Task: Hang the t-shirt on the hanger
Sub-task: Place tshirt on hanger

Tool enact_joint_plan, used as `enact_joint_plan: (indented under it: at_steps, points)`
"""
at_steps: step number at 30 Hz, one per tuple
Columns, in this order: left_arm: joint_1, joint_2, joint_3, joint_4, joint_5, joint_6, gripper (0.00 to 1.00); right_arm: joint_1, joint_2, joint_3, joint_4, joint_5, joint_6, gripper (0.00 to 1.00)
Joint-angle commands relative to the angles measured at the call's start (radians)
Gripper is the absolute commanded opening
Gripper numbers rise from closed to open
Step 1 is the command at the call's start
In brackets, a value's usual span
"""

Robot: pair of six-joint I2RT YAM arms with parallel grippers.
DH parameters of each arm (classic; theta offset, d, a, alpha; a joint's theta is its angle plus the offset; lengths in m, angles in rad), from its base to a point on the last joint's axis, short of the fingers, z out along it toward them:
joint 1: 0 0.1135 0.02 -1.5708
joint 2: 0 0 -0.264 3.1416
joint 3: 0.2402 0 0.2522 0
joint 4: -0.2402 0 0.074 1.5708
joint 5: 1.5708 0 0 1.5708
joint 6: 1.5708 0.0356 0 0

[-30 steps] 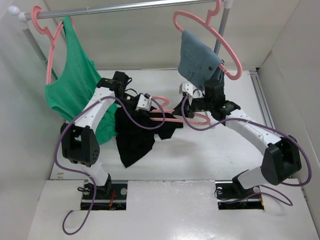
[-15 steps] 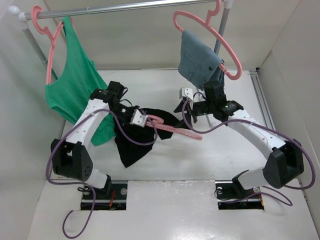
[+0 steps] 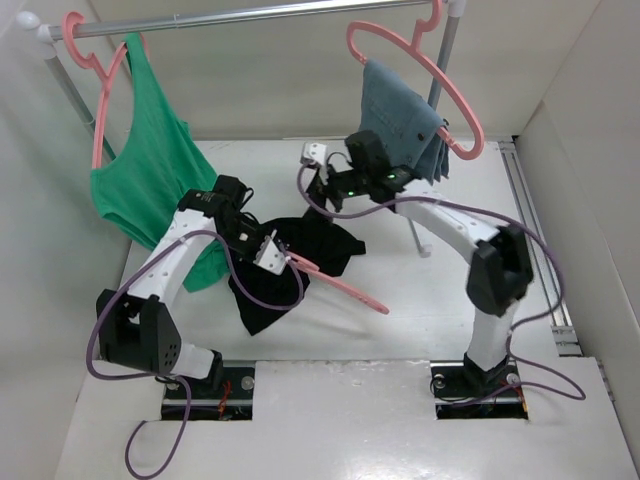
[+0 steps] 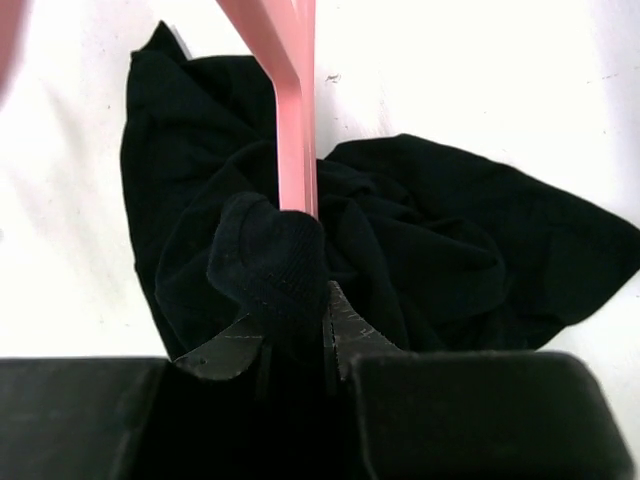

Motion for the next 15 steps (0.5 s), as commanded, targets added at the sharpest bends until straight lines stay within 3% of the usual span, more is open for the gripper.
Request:
enact_joint_plan:
  at_steps: [1, 7, 12, 15]
  points:
    - [-0.002, -0.064, -0.023, -0.031, 0.011, 0.015, 0.0, 0.044, 0.155, 0.138, -0.03, 0.027, 0.067, 0.82]
    - [-0.002, -0.094, -0.034, 0.006, 0.02, -0.036, 0.0, 0.113, 0.349, 0.294, -0.076, -0.007, 0.05, 0.82]
    - [-0.002, -0.094, -0.034, 0.006, 0.04, -0.06, 0.0, 0.122, 0.435, 0.322, -0.089, -0.017, 0.05, 0.81]
    - [0.008, -0.094, -0.034, 0.015, 0.049, -0.085, 0.0, 0.122, 0.464, 0.334, -0.098, -0.077, 0.04, 0.53]
